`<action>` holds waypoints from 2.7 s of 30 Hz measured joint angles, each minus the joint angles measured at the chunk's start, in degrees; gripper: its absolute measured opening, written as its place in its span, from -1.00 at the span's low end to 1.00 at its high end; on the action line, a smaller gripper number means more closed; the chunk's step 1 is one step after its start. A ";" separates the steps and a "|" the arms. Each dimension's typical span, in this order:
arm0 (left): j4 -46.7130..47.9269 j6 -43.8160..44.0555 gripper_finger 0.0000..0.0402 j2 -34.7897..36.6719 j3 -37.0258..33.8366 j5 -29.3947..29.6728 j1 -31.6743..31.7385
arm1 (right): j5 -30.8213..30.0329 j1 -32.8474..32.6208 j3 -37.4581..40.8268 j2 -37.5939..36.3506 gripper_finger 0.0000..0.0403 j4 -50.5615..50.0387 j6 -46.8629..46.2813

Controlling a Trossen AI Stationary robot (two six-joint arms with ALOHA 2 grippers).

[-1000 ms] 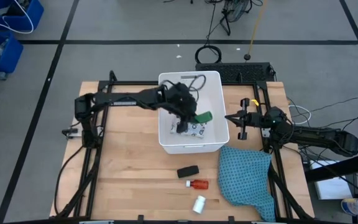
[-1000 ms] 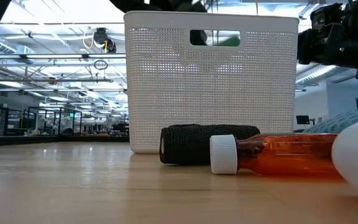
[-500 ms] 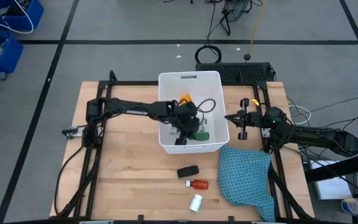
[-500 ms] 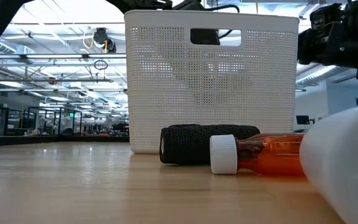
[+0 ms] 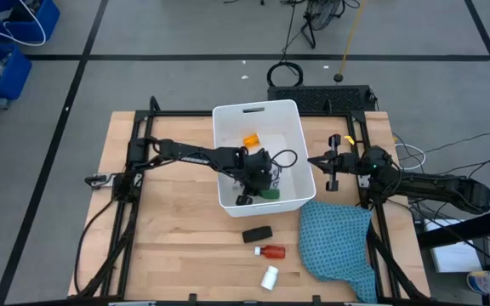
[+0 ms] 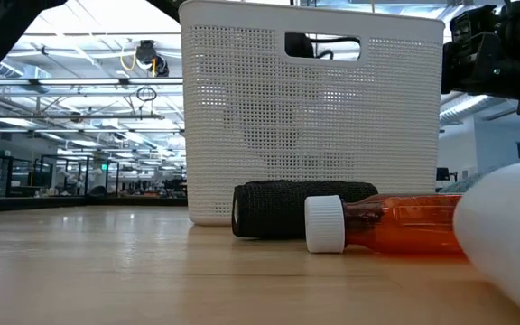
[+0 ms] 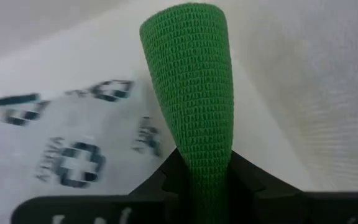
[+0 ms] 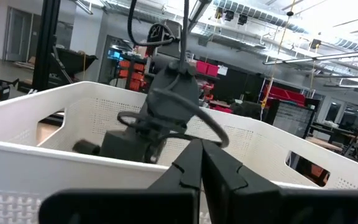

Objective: Pick & place medical supplies in basket/bin
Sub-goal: Put the green bandage into the white bin, then adjust the white bin

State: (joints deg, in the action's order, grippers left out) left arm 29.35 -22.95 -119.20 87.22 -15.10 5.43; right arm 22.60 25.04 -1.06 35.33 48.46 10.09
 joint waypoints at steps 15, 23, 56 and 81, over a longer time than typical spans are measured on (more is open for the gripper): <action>0.11 -1.02 0.28 -0.11 -0.02 8.21 0.00 | -0.01 0.00 0.00 0.11 -1.00 -0.08 0.24; 4.23 -7.69 0.44 3.06 3.18 14.36 -0.33 | -0.01 0.00 -0.01 0.11 -1.00 -0.08 0.25; 11.49 8.06 -0.98 22.83 9.36 23.04 -30.12 | -0.34 0.00 -0.02 0.04 -1.00 -1.75 0.04; 3.39 23.71 -0.99 22.30 -11.82 39.96 -26.42 | -4.39 0.00 -0.01 0.07 -1.00 -0.49 -8.97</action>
State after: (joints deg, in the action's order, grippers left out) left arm 32.74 0.76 -96.90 75.40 24.85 -20.99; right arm 18.21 25.04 -1.07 35.40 47.97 1.12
